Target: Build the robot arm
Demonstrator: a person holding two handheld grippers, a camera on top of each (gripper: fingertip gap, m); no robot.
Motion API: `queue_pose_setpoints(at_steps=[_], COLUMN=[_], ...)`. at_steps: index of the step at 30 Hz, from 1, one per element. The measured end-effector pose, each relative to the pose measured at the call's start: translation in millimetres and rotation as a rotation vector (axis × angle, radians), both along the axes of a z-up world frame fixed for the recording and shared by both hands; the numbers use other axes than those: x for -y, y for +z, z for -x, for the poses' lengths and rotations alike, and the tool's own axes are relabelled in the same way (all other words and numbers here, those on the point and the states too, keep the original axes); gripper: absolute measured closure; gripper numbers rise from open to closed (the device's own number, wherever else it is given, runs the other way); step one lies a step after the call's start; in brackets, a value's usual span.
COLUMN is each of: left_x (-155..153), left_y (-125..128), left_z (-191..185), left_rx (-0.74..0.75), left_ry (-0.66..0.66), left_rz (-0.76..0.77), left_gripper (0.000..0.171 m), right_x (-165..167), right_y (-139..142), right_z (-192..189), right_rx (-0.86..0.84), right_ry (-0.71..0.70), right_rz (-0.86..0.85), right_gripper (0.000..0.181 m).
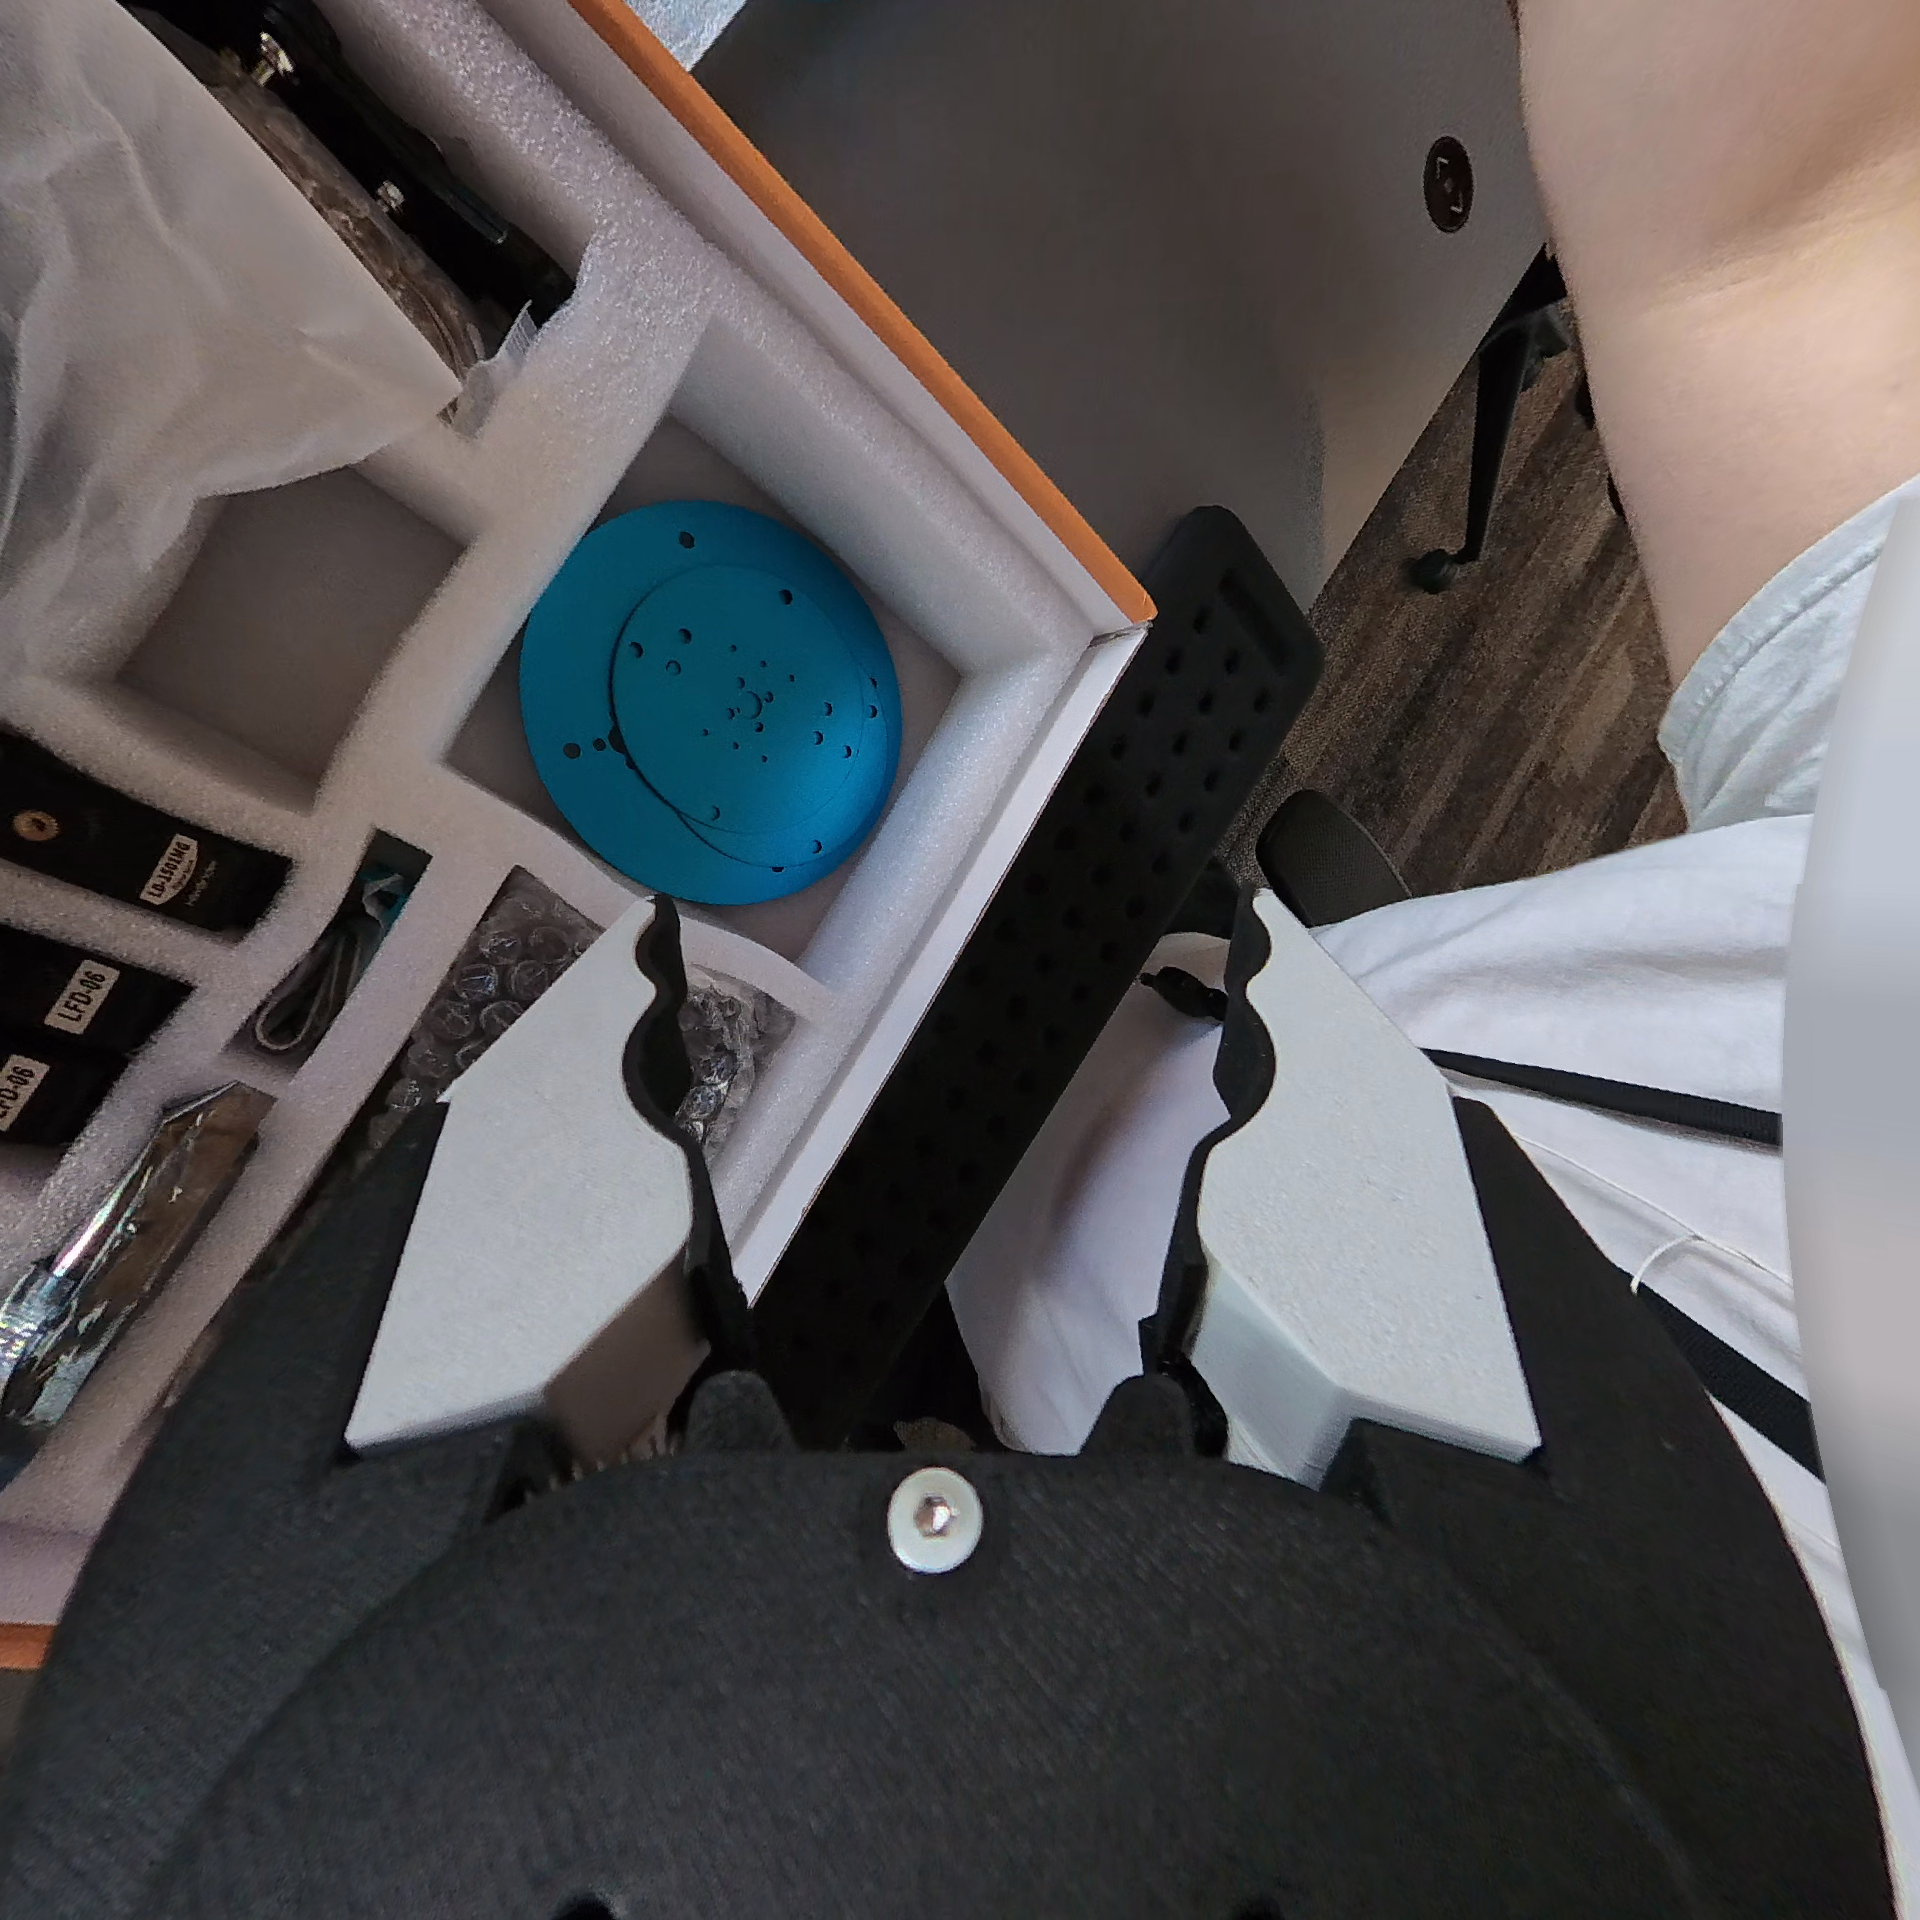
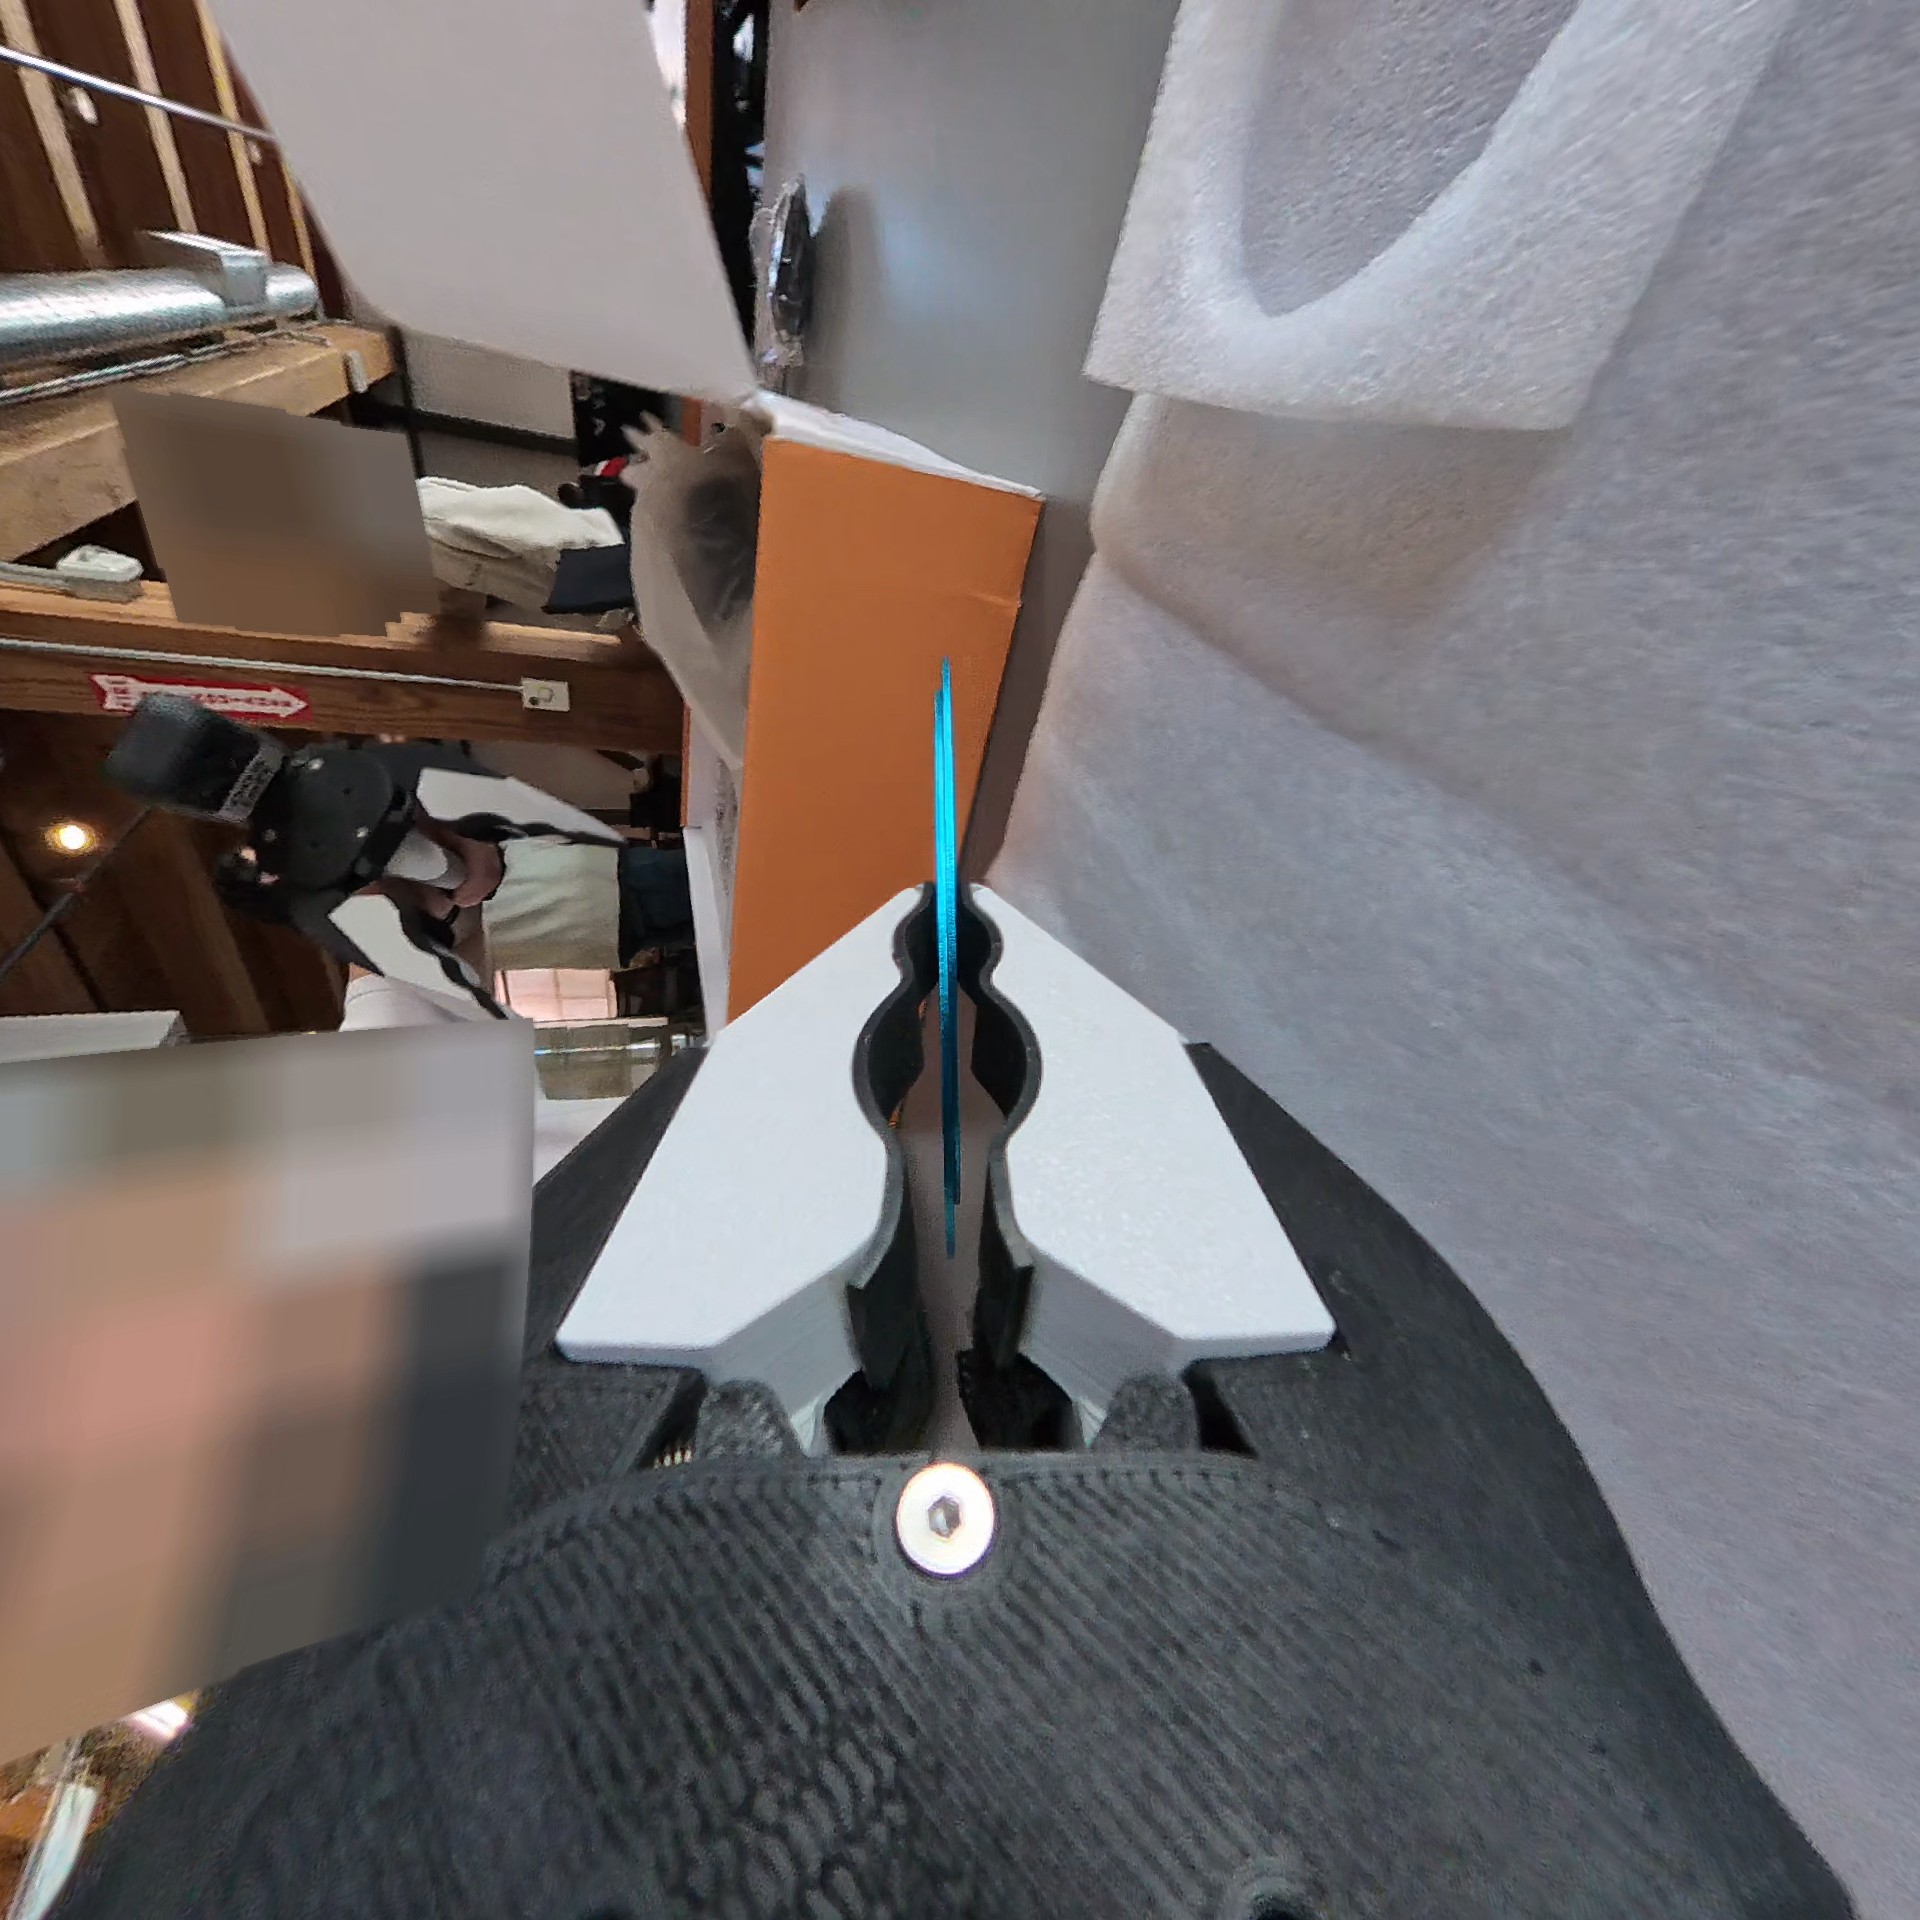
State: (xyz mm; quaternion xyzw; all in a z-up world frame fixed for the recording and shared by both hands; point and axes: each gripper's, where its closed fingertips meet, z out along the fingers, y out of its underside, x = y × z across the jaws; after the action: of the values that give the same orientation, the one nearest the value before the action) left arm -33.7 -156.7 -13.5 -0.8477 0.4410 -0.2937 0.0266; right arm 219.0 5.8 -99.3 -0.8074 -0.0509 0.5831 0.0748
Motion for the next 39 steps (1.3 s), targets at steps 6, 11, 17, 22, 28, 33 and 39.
queue_pose_setpoints(at_steps=[6,11,17,22,28,33,39], left_x=[3.8,1.3,6.5,14.8,14.3,13.1,14.2], left_y=[4.0,4.8,10.3,9.2,6.7,7.8,8.2], left_z=[1.5,0.7,-2.6,-2.1,-1.1,-0.9,-0.6], left_rx=[0.032,0.038,0.048,0.038,0.031,0.031,0.035], left_ry=[-0.010,-0.017,-0.022,-0.034,-0.027,-0.025,-0.027], left_rz=[0.016,0.011,-0.004,-0.002,0.006,0.001,0.002], left_gripper=[0.068,0.069,0.069,0.069,0.070,0.070,0.070], right_x=[90.2,132.4,135.8,128.1,126.1,125.4,132.0], right_y=[-0.8,-15.9,-29.5,-38.5,-44.3,-43.6,-35.2], right_z=[24.4,40.1,44.5,46.6,44.6,44.5,52.0], right_rx=[0.066,0.098,0.187,0.301,0.406,0.434,0.332], right_ry=[0.183,0.258,0.313,0.344,0.368,0.377,0.365], right_rz=[-0.052,-0.024,-0.106,-0.277,-0.343,-0.364,-0.283], right_gripper=[0.180,0.181,0.181,0.176,0.173,0.173,0.176])
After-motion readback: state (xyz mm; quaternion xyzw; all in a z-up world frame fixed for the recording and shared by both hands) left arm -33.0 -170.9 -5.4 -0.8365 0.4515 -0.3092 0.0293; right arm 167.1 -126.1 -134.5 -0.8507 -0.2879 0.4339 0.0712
